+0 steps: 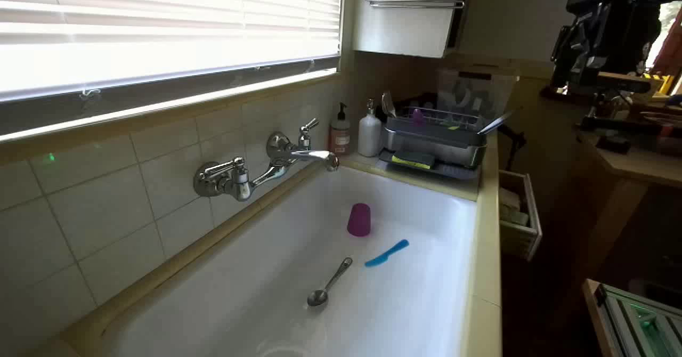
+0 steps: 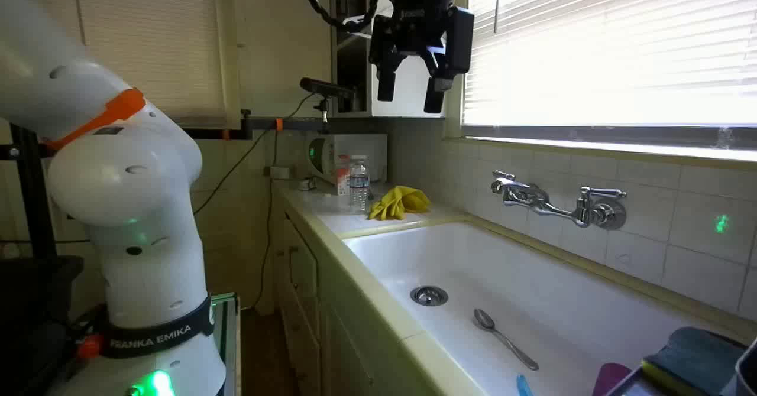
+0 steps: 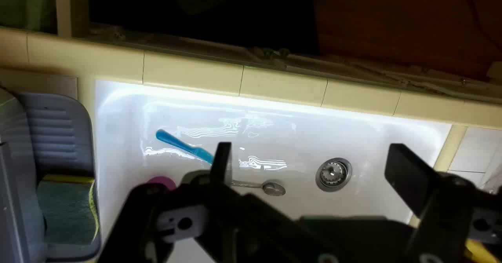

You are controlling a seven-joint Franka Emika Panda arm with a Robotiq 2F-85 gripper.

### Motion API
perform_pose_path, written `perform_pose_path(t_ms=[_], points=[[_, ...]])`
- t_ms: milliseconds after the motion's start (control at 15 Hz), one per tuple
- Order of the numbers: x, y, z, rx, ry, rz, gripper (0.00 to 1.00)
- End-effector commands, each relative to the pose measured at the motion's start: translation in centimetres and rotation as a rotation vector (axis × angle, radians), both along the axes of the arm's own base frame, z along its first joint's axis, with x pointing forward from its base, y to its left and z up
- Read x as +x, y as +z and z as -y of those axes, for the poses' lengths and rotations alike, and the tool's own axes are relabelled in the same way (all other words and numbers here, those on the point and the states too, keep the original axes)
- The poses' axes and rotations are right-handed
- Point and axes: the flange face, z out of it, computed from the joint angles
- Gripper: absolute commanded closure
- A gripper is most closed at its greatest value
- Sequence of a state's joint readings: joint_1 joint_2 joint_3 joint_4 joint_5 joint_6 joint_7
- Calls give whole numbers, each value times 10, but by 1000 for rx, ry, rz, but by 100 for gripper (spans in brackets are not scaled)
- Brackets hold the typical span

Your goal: Open the faucet then close it and put the silver spoon on the dishrack.

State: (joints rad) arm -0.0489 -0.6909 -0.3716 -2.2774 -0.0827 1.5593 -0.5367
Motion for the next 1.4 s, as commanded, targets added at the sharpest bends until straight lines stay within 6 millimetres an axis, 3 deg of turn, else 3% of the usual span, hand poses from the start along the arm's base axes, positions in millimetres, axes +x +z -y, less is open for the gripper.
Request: perform_pose_path(t_ms=[0,800,1133,1333], points=[[0,1,0,0,0,-1,0],[0,1,0,0,0,-1,0],[56,-7,41,-47,-273,202,0],[92,-16,46,-59,-316,314,0]])
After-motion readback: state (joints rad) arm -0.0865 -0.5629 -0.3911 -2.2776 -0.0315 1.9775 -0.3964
